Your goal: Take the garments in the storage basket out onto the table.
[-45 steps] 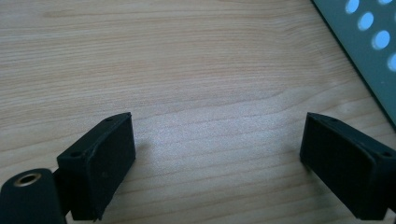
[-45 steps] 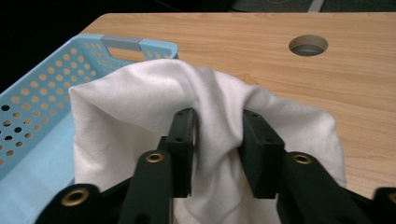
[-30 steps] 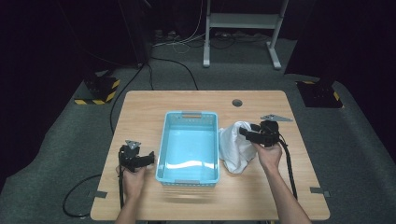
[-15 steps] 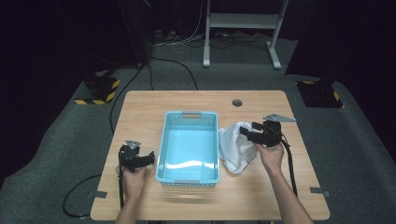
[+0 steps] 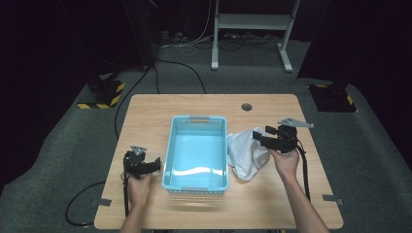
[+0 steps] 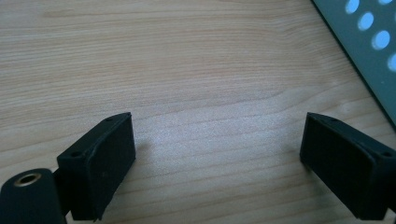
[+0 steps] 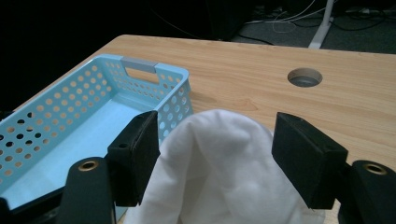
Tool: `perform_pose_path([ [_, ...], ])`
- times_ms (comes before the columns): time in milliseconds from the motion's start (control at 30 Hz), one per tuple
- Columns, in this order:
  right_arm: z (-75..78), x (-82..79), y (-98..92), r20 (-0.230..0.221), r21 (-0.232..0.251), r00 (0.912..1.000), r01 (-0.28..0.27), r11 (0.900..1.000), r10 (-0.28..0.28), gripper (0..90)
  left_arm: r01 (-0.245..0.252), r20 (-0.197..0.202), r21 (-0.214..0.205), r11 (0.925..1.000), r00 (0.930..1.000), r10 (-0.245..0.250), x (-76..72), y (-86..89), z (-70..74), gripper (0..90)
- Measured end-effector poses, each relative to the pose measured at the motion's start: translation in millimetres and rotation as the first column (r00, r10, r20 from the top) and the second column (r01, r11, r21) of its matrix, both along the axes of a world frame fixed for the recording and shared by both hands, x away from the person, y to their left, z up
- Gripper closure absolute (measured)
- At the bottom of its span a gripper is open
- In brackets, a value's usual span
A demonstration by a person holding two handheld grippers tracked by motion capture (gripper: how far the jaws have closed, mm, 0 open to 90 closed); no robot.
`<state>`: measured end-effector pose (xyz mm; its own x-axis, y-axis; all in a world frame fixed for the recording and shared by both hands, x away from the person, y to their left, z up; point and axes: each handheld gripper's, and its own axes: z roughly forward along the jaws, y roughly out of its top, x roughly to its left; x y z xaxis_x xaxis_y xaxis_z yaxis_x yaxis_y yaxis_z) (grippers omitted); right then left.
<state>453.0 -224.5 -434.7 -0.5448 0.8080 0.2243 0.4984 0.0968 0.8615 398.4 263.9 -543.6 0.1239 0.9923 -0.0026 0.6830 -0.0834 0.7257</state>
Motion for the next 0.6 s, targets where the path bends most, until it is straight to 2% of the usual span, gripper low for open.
perform_pose_path([
  [600,11.4,-6.5,-12.2,0.034,0.024,0.9994,0.006,0.9997,-0.007,31.4,0.000,0.000,0.000,1.0000,1.0000,0.000,0.0,0.0,0.0,10.5],
])
